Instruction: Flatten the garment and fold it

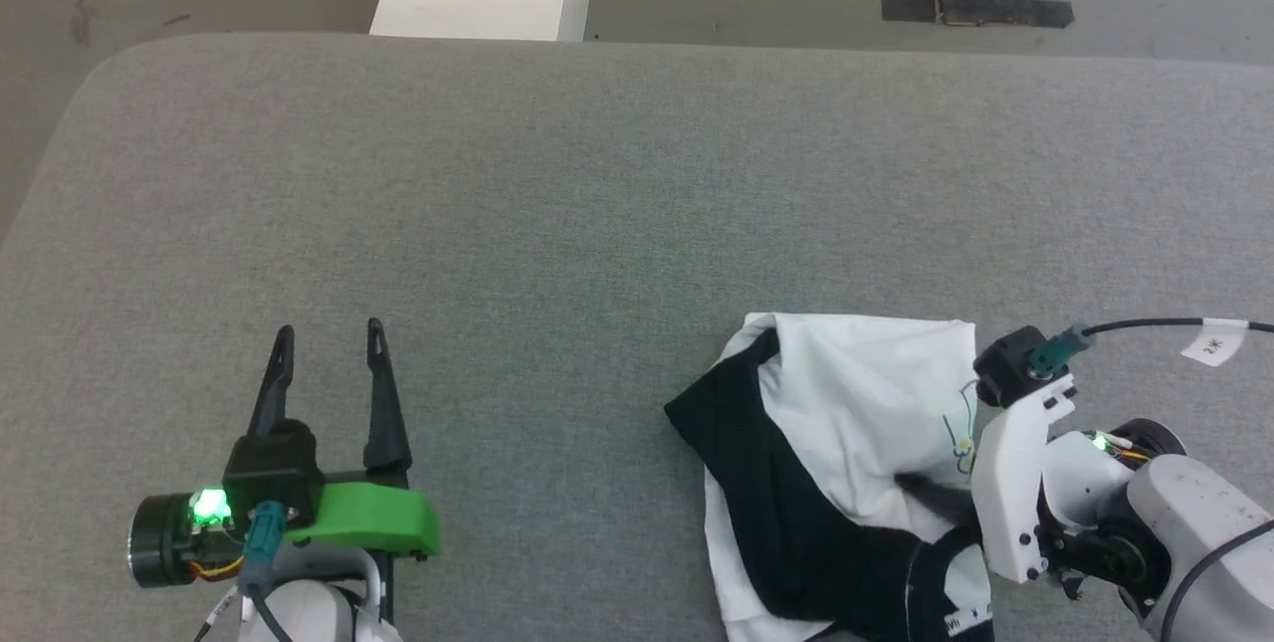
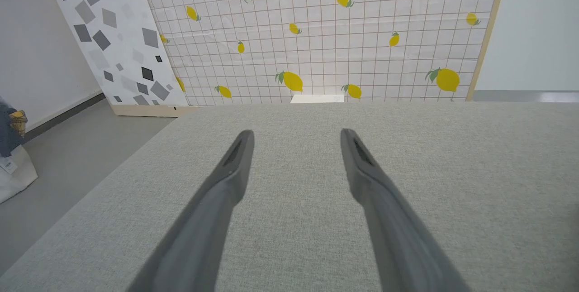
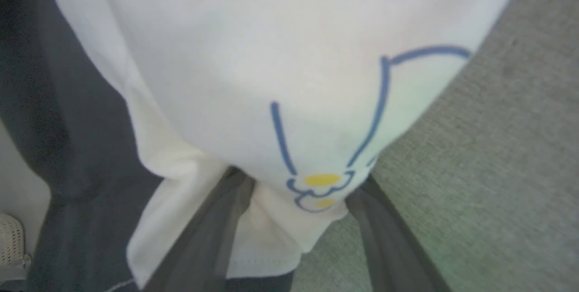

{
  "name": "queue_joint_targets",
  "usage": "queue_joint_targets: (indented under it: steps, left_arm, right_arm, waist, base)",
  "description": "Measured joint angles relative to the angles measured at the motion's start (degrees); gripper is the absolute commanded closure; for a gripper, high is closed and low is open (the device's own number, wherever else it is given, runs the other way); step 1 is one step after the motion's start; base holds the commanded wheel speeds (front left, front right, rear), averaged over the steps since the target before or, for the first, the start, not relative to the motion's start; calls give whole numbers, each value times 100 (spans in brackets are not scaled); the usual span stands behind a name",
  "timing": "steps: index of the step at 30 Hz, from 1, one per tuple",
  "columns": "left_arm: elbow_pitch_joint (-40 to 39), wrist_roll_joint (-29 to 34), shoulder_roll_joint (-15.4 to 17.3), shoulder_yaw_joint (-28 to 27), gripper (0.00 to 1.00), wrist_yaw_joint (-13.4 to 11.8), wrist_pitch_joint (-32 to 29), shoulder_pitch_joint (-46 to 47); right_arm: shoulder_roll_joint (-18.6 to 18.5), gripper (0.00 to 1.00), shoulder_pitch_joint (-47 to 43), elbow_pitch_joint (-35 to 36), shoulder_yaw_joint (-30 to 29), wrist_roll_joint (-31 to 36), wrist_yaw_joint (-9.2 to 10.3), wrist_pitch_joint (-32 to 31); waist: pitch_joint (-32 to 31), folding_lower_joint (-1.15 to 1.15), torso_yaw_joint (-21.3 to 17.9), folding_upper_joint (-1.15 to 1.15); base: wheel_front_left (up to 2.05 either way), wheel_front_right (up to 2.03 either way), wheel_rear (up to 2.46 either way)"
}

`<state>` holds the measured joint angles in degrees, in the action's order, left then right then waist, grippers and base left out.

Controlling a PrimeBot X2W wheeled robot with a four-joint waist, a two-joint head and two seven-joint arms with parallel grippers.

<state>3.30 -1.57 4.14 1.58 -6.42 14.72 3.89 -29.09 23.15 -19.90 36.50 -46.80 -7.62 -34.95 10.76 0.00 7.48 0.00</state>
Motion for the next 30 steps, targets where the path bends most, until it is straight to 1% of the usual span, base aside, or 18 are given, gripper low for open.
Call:
queue_joint_targets:
  steps: [4, 7, 12, 14, 17, 19, 21, 24, 30]
  left_arm:
    - [31, 0, 2, -80, 0, 16, 0, -20]
    - [24, 1, 5, -131, 0, 32, 0, -48]
    - [-85, 2, 13, -255, 0, 30, 0, -97]
    - [-137, 2, 31, -288, 0, 31, 0, -94]
    - [-229, 8, 85, -343, 0, 31, 0, -82]
    - [-281, 13, 134, -394, 0, 30, 0, -51]
    - [-361, 43, 186, -438, 0, 26, 0, 13]
    - [-409, 76, 279, -443, 0, 26, 0, 158]
    - [-534, 116, 448, -410, 0, 31, 0, 448]
  right_arm:
    - [-164, 100, 68, 92, 220, -130, 1, 420]
    - [-371, 100, 113, 412, 437, -178, 2, 628]
    - [-927, 100, 396, 1170, 731, -164, 2, 699]
    - [-1137, 100, 558, 1366, 777, -88, 2, 702]
    - [-1386, 100, 782, 1502, 775, -12, 2, 702]
    - [-1634, 100, 960, 1515, 844, 274, 2, 719]
    - [-1829, 100, 1155, 1435, 871, 532, 2, 791]
    - [-2029, 100, 1479, 1028, 868, 927, 2, 984]
    - [-2093, 100, 1953, -218, 717, 1256, 1, 1345]
  waist:
    - [-31, 0, -97, 0]
    - [-91, 0, -238, 0]
    - [-145, 0, -628, 0]
    - [-131, 0, -808, 0]
    - [-67, 0, -1107, 0]
    - [9, 0, -1320, 0]
    - [106, 0, -1498, 0]
    - [323, 0, -1720, 0]
    - [871, 1, -1984, 0]
  base:
    - [0, 0, 0]
    - [0, 0, 0]
    - [0, 0, 0]
    - [0, 0, 0]
    - [0, 0, 0]
    - [0, 0, 0]
    - [0, 0, 0]
    - [0, 0, 0]
    - [0, 0, 0]
